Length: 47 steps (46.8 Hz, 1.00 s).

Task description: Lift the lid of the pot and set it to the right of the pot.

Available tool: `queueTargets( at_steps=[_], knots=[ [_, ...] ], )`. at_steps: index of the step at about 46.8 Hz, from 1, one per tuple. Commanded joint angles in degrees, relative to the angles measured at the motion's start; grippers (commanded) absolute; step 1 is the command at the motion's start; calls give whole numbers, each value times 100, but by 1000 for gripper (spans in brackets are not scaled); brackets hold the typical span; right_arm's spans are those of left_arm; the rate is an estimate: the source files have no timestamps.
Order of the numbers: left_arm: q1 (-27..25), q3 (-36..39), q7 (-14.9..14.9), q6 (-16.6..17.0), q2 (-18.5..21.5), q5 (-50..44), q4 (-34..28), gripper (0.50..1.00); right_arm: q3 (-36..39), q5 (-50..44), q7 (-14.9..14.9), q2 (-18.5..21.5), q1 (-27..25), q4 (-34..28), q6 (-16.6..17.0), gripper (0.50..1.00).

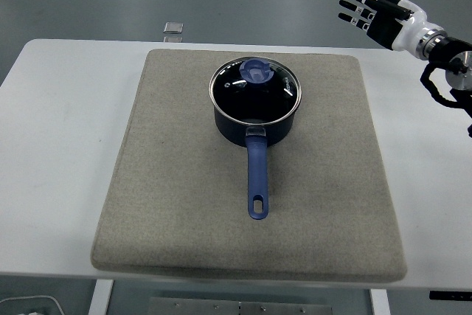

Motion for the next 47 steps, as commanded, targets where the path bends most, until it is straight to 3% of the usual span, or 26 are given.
queueTargets(
  at_steps=[1, 18, 47],
  knots=[
    [9, 0, -1, 0, 0, -5, 0, 1000, 0, 0, 0, 0, 8, 6, 0, 917],
    [-44, 0, -1, 0, 0, 4, -44, 1000, -26, -44, 26, 0, 16, -3, -79, 917],
    [-53, 0, -1, 0, 0, 4, -27, 1000, -96, -457, 35, -185, 78, 6, 141, 917]
  ],
)
